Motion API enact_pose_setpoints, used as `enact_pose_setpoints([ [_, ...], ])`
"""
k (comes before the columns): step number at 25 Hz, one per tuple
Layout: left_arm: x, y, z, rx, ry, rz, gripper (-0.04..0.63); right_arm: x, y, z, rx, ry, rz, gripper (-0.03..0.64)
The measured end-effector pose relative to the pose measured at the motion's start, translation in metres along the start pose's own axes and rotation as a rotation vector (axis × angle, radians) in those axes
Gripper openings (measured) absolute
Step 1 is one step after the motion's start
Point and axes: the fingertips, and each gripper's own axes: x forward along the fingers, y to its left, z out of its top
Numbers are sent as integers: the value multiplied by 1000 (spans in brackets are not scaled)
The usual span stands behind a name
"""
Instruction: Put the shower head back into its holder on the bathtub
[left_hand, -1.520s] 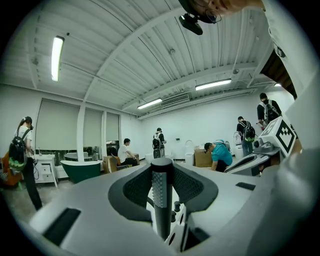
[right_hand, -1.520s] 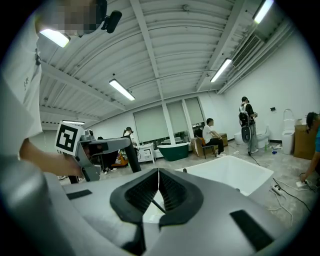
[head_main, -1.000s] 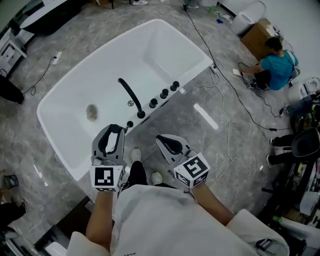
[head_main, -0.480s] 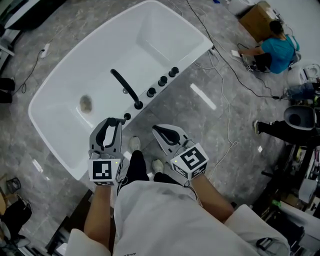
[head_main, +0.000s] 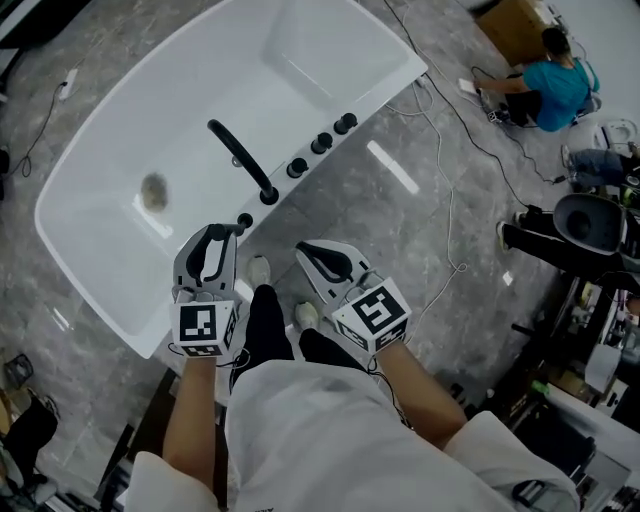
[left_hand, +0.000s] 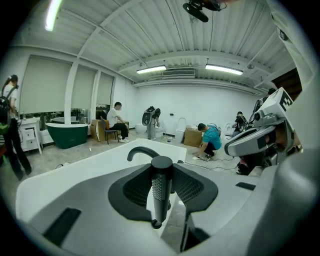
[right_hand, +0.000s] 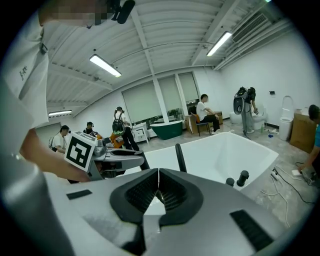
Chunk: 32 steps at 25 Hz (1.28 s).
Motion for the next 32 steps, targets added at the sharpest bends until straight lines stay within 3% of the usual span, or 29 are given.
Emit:
enact_pose_setpoints([
  [18,48,16,-74,-40,90,17,132,30,-13,-38,32,70,-18,18],
  [32,70,11,-100,-30,144,1,133,27,-26,-49,49,92,-50,18],
])
